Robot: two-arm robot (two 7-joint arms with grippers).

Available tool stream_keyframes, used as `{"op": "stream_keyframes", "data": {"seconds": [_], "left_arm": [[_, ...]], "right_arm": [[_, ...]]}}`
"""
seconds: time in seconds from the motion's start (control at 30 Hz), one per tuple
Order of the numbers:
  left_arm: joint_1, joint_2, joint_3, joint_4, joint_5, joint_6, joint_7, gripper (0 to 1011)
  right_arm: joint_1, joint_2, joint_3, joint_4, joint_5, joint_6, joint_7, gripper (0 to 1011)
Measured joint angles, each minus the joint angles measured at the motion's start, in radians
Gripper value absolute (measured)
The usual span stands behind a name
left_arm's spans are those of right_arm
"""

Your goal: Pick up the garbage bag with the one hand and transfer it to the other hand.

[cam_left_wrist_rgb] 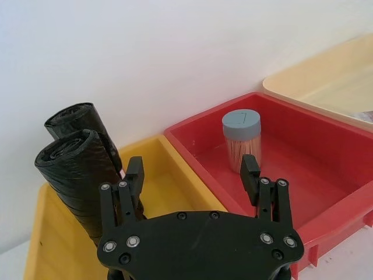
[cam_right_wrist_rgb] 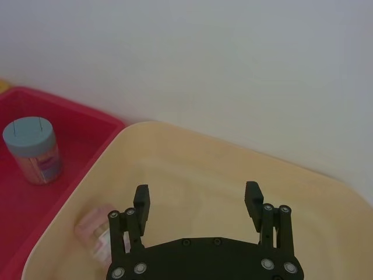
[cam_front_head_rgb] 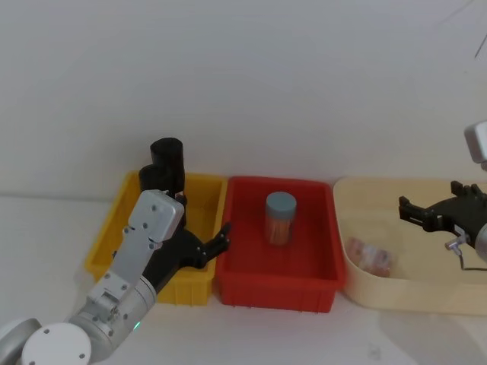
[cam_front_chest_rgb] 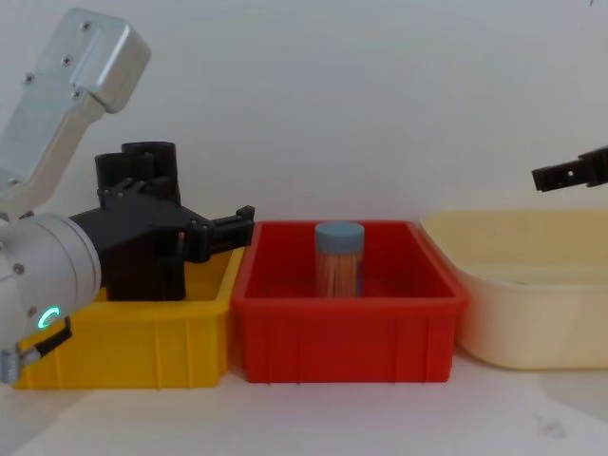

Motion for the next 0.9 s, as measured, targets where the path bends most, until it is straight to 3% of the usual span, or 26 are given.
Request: {"op": "stream_keyframes", "data": {"seconds": [0.6,0.9], "left_arm": [[-0.001,0.000,-0.001,-0.001,0.000,0.001,-0.002,1002],[-0.009,0.015,-0.012,-0.036,-0.016,0.030,-0.038,1002]], "right_arm": [[-0.003,0.001,-0.002,0.006,-0.004,0.002,0.001,999],[-0.004,0.001,-0.002,0.007,-0.005,0.002,0.001,999]]}}
